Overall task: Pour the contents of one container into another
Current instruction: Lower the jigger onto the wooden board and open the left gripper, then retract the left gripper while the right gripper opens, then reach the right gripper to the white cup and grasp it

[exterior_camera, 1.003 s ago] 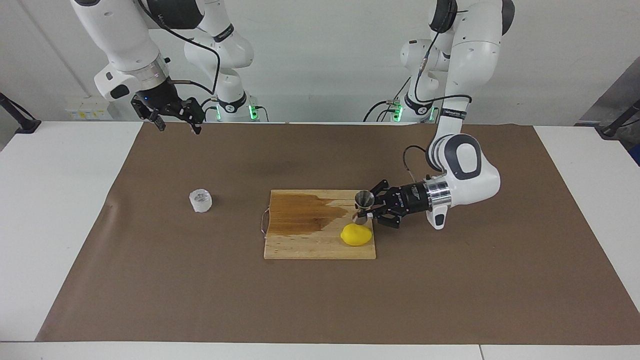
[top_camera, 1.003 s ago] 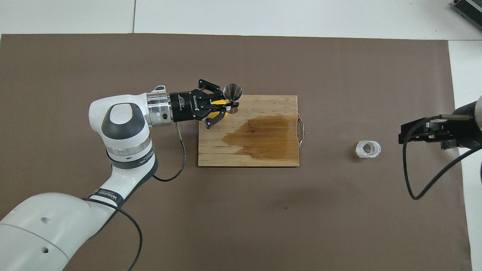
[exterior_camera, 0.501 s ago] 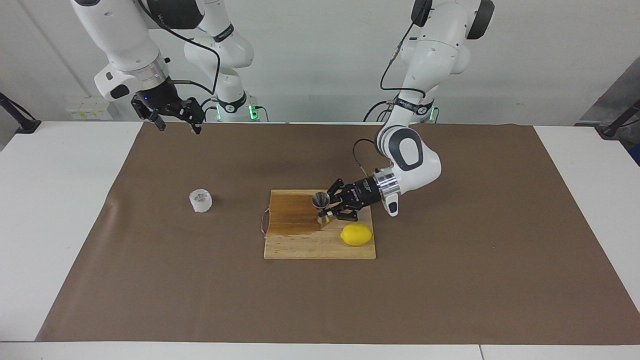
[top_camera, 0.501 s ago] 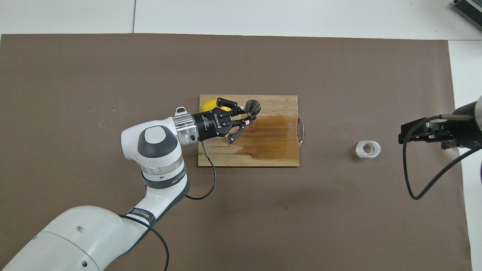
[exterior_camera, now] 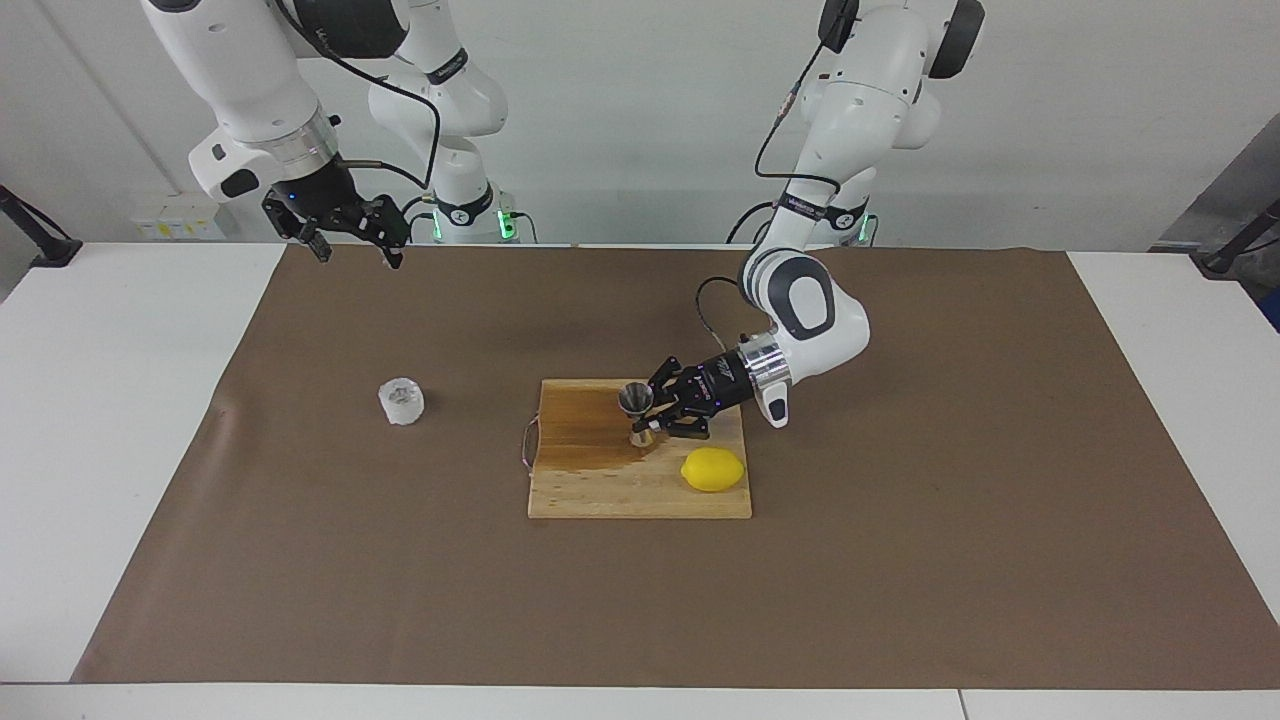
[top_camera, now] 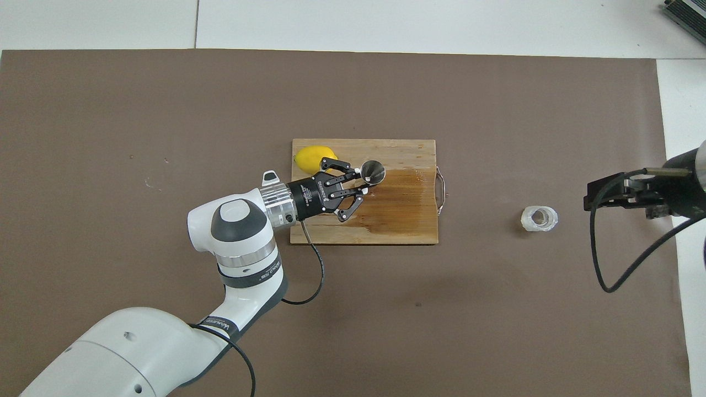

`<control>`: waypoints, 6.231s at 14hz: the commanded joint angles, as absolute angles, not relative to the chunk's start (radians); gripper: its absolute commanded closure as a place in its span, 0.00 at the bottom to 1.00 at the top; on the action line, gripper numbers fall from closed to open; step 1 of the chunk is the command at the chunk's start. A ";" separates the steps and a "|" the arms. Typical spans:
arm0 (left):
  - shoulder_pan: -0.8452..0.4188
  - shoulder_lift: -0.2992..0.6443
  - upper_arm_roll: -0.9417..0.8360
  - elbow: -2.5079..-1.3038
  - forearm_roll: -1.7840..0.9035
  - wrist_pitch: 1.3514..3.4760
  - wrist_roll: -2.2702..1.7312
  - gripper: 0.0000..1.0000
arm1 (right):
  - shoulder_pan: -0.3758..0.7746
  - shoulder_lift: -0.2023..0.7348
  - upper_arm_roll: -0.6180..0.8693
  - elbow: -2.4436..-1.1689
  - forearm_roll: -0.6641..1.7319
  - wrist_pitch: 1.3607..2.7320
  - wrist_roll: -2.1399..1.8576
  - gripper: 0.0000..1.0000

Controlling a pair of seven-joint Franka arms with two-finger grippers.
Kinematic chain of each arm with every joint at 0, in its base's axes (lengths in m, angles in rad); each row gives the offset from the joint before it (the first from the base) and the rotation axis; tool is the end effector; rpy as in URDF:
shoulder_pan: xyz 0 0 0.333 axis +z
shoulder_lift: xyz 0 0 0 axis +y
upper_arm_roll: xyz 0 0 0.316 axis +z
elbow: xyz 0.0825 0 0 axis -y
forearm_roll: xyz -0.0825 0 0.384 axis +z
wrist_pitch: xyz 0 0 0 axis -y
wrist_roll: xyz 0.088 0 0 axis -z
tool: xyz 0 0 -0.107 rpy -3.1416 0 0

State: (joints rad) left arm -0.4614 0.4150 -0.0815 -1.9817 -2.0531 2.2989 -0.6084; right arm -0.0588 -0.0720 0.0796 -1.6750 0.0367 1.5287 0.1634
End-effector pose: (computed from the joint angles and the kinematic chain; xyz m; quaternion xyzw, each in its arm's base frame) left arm 0.5258 -0.3367 0.2700 0.4851 0.6169 -0.3643 0.5014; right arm 0.5257 0.0165 0.6109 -0.9966 0.0713 0.0385 0.0120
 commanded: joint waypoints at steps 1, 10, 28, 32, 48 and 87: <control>-0.482 0.414 -0.075 -2.011 -2.105 2.304 -0.534 1.00 | -0.069 -0.075 0.084 -1.678 0.034 1.522 0.135 0.00; -0.482 0.422 -0.075 -2.029 -2.132 2.312 -0.526 1.00 | -0.071 -0.075 0.083 -1.678 0.034 1.522 0.135 0.00; -0.486 0.396 -0.074 -2.026 -2.039 2.404 -0.555 0.00 | -0.071 -0.075 0.084 -1.678 0.034 1.522 0.135 0.00; -0.474 0.370 -0.074 -2.054 -1.899 2.395 -0.561 0.00 | -0.096 -0.081 0.080 -1.680 0.034 1.499 0.133 0.00; -0.377 0.097 -0.058 -2.207 -0.963 2.390 -0.560 0.00 | -0.172 -0.092 0.080 -1.782 0.034 1.675 -0.999 0.00; -0.094 -0.002 -0.054 -1.591 0.005 1.557 -0.021 0.00 | -0.416 0.361 0.094 -2.069 0.920 1.914 -2.459 0.96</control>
State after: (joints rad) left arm -0.0966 0.0160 -0.0552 -1.5751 0.0029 1.5708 -0.0301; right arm -0.4164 0.3637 0.0812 -2.0879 0.8839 1.9253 -2.4966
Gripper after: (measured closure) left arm 0.000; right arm 0.489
